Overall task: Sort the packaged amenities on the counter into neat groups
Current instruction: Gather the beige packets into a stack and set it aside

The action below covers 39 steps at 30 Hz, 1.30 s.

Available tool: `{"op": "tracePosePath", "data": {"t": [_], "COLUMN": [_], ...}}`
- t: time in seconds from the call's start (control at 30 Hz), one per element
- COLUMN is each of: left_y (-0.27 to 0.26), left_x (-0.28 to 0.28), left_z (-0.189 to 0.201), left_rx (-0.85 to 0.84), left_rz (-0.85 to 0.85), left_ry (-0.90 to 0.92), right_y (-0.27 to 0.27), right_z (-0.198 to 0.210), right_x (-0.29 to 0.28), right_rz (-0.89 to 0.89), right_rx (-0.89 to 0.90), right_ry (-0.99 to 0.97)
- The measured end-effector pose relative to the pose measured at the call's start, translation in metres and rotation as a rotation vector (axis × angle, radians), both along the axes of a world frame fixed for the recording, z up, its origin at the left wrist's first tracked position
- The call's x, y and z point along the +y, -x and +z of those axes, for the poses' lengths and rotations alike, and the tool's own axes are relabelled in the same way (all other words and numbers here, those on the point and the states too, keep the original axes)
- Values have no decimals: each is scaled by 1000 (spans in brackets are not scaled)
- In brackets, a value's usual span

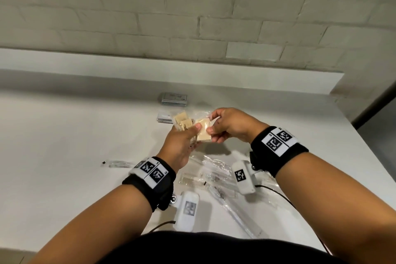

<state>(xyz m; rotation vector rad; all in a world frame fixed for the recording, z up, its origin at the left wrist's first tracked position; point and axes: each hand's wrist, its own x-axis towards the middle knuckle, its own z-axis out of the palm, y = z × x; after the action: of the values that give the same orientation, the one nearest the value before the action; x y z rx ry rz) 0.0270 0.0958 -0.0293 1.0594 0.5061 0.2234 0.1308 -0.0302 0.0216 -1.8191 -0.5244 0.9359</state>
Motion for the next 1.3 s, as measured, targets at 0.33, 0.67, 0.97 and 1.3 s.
{"op": "tracePosePath", "data": {"t": [0.33,0.67,0.97,1.3], "left_y": [-9,-5,12,7], "left_x": [11,24,40,26], "left_z": [-9,-9,-2,13], "left_rx": [27,94,5,-19], "left_rz": [135,85,125,72], "left_ry": [127,223,223,285], "right_y": [-3,-23,-24,8], "right_z": [-12,-38,-28,-4], "right_x": [22,28,33,33], "right_rz": [71,-93,-20,-112], "right_rx": [-108,-155,-668,-652], "right_ry": [30,132,517,-274]}}
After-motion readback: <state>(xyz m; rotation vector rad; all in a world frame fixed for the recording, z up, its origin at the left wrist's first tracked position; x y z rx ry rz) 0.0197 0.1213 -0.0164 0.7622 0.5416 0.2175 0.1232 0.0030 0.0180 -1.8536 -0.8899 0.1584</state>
